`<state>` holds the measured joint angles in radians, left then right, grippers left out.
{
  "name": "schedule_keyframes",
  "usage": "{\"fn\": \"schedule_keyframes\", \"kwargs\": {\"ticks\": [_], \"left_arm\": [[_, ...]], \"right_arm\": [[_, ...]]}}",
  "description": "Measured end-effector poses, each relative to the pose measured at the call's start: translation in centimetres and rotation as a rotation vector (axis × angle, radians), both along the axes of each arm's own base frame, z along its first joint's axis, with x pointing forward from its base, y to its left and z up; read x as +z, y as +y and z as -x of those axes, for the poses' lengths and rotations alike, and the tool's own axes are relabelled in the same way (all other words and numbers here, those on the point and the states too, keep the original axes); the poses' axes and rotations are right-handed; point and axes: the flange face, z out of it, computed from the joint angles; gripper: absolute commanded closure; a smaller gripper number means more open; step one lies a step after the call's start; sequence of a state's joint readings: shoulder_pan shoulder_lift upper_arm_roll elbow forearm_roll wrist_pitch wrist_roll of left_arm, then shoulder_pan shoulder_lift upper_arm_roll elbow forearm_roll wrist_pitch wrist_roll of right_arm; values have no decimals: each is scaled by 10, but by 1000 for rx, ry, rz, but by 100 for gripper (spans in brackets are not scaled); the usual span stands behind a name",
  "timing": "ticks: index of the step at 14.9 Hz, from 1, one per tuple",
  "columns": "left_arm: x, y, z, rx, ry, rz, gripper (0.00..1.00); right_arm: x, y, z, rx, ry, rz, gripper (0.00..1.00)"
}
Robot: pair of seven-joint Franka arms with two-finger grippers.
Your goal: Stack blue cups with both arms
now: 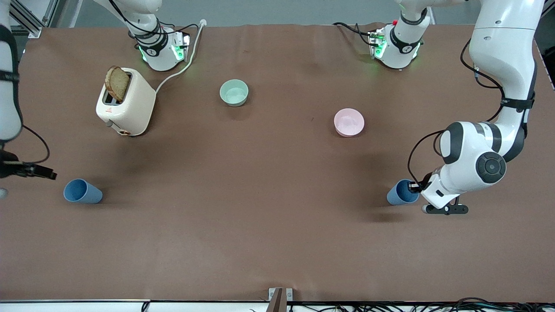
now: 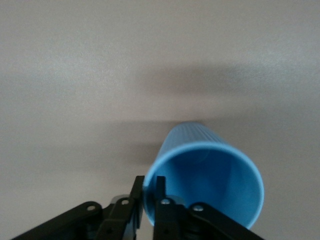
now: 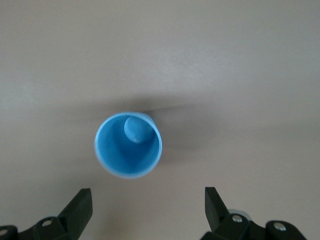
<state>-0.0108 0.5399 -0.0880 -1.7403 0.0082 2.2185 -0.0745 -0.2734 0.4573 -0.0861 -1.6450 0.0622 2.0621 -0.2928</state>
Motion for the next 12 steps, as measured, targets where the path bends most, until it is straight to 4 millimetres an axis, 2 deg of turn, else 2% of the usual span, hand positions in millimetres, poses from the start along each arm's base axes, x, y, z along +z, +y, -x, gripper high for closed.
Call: {"fn": "schedule_keyframes", "kwargs": {"ticks": [2,3,5,6,7,8,9,10,12], "left_arm": [[10,-11,-5,-3,-19,11,100],[14,-26,-5,-2,-26,20,100],[28,-72,-3,23,-28,31,100],[41,-107,2,38,-21,31,100],[56,-147,9,52,-13,27,100],[71,-184,18,66,-11,24,100],[82,-219,30,80,-13,23,100],[88,-251,43,96,-12,21,100],[83,-304,72,114,-1,13,100]], "right_arm": [[-44,-9,-4,33,1,-12,3],[-61,-11,-4,43,9,-16,4],[-78,-12,-3,52,23,-25,9],[-81,-11,-3,51,24,-30,12],[-81,-10,-3,47,16,-35,23],[-84,-9,-3,44,2,-35,43],[-88,-9,-1,46,-4,-34,72],[-92,-9,1,50,-8,-33,85],[-95,-10,3,48,-14,-35,97]]}}
